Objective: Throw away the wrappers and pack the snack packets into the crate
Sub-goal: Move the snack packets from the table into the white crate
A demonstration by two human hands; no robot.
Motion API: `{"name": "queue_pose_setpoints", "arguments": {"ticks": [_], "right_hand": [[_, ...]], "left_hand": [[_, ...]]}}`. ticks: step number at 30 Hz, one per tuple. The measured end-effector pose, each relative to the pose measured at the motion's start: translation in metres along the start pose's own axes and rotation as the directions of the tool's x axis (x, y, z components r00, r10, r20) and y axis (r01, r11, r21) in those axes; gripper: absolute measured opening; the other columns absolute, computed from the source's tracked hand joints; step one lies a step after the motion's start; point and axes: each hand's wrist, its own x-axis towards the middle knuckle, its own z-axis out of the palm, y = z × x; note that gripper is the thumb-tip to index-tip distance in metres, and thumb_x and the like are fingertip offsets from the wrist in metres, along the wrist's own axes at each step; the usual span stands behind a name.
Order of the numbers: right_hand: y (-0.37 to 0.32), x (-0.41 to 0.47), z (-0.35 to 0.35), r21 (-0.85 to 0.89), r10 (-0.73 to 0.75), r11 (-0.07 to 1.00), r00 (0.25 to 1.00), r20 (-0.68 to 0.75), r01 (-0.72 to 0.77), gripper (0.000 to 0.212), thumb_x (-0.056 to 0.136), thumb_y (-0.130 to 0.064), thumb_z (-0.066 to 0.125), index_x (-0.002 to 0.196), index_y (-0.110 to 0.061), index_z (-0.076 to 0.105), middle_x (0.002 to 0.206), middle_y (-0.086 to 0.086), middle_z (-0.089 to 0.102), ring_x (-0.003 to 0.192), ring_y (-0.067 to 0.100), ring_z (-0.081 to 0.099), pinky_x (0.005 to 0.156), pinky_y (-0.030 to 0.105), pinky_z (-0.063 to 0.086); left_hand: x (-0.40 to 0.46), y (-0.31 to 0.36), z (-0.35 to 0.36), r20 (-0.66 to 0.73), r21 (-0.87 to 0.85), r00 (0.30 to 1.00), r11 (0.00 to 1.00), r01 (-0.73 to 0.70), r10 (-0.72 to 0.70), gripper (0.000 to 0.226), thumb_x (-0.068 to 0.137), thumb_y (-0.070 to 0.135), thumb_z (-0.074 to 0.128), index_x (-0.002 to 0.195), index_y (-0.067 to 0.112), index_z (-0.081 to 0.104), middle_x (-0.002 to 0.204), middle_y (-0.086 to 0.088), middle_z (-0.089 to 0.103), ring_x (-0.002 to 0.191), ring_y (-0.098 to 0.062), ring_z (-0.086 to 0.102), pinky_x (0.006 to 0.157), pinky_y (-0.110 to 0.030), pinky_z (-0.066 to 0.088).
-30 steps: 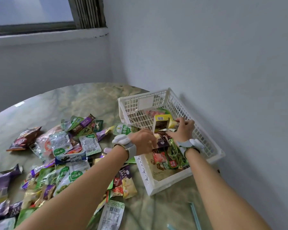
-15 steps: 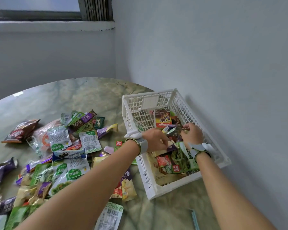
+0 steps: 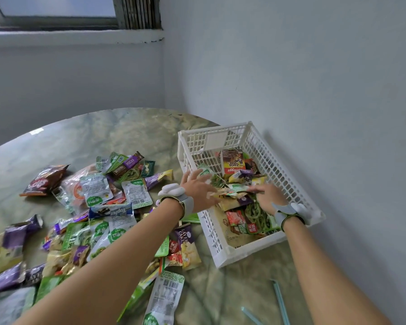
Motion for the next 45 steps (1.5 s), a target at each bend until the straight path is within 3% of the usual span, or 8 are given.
{"name": "queue_pose_setpoints", "arguments": {"ticks": [5, 12, 17, 20, 23, 29, 38, 45], "right_hand": [[-0.047, -0.042, -0.011, 0.100, 0.000, 0.995, 0.975, -0.222, 0.022, 0.031, 0.093, -0.011, 0.045, 0.100, -0.026, 0.071, 0.096, 0.001, 0.071, 0.066, 0.019, 0.058, 0.048, 0.023, 0.039], [-0.169, -0.138, 0.065, 0.403, -0.246, 0.886, 0.969, -0.012, 0.230, 0.025, 0.086, -0.004, 0.054, 0.093, -0.022, 0.070, 0.088, -0.001, 0.073, 0.076, 0.016, 0.069, 0.072, 0.033, 0.057], [-0.195, -0.165, 0.168, -0.172, -0.178, 0.929, 0.803, 0.568, 0.327, 0.096, 0.077, -0.019, 0.075, 0.149, -0.041, 0.015, 0.159, 0.012, 0.007, 0.143, 0.043, 0.016, 0.109, 0.056, 0.027], [-0.204, -0.182, 0.205, -0.308, -0.141, 0.874, 0.804, 0.578, 0.375, 0.100, 0.082, -0.010, 0.065, 0.148, -0.046, -0.001, 0.160, 0.007, -0.017, 0.145, 0.045, -0.010, 0.109, 0.065, 0.022], [-0.208, -0.194, 0.212, -0.387, -0.171, 0.848, 0.878, 0.446, 0.362, 0.095, 0.080, 0.003, 0.057, 0.147, -0.045, 0.010, 0.161, 0.006, -0.005, 0.144, 0.043, 0.001, 0.101, 0.059, 0.038], [-0.204, -0.199, 0.202, -0.361, -0.306, 0.855, 0.924, 0.227, 0.372, 0.074, 0.087, 0.010, 0.039, 0.141, -0.041, 0.038, 0.156, 0.003, 0.028, 0.141, 0.034, 0.026, 0.094, 0.046, 0.050], [-0.189, -0.179, 0.127, 0.013, -0.564, 0.822, 0.816, -0.128, 0.570, 0.032, 0.080, -0.026, 0.062, 0.112, -0.026, 0.069, 0.111, 0.000, 0.071, 0.097, 0.019, 0.068, 0.081, 0.031, 0.056], [-0.108, -0.144, 0.014, 0.403, -0.077, 0.894, 0.953, -0.292, 0.196, 0.026, 0.085, -0.040, 0.063, 0.095, -0.017, 0.067, 0.088, 0.004, 0.072, 0.075, 0.024, 0.070, 0.072, 0.035, 0.056]], "left_hand": [[-0.059, -0.065, -0.006, -0.201, -0.172, 0.969, 0.979, 0.107, -0.142, 0.036, 0.088, 0.042, 0.059, 0.123, 0.032, 0.059, 0.149, 0.005, 0.039, 0.142, -0.029, 0.027, 0.114, -0.049, 0.026], [-0.194, -0.159, 0.005, 0.095, -0.016, 0.915, 0.918, 0.396, -0.392, 0.049, 0.077, 0.045, 0.072, 0.122, 0.030, 0.058, 0.152, -0.005, 0.029, 0.132, -0.036, 0.037, 0.102, -0.045, 0.041], [-0.244, -0.161, 0.043, 0.369, 0.165, 0.815, 0.894, 0.416, -0.447, 0.145, 0.038, 0.073, 0.080, 0.150, 0.042, -0.009, 0.158, -0.004, -0.024, 0.143, -0.050, -0.009, 0.113, -0.064, 0.014], [-0.257, -0.172, 0.060, 0.399, 0.247, 0.862, 0.942, 0.229, -0.314, 0.157, 0.038, 0.072, 0.080, 0.141, 0.035, -0.032, 0.158, -0.012, -0.025, 0.142, -0.048, -0.016, 0.113, -0.068, 0.004], [-0.254, -0.183, 0.072, 0.343, 0.256, 0.897, 0.946, 0.197, -0.280, 0.151, 0.049, 0.058, 0.085, 0.140, 0.041, -0.034, 0.159, -0.011, 0.009, 0.141, -0.042, 0.020, 0.110, -0.058, 0.029], [-0.268, -0.180, 0.037, 0.140, 0.157, 0.949, 0.952, 0.262, -0.284, 0.070, 0.085, 0.010, 0.056, 0.144, 0.038, 0.030, 0.125, 0.001, 0.059, 0.106, -0.024, 0.058, 0.072, -0.032, 0.055], [-0.239, -0.165, -0.048, 0.004, -0.355, 0.961, 0.898, 0.259, -0.276, 0.033, 0.063, 0.026, 0.088, 0.090, 0.034, 0.070, 0.084, 0.007, 0.068, 0.076, -0.014, 0.065, 0.067, -0.028, 0.057], [-0.179, -0.079, -0.094, -0.116, -0.868, 0.924, 0.490, 0.083, -0.363, 0.038, 0.062, 0.021, 0.089, 0.097, 0.020, 0.073, 0.080, -0.004, 0.073, 0.064, -0.012, 0.068, 0.059, -0.023, 0.057]]}}
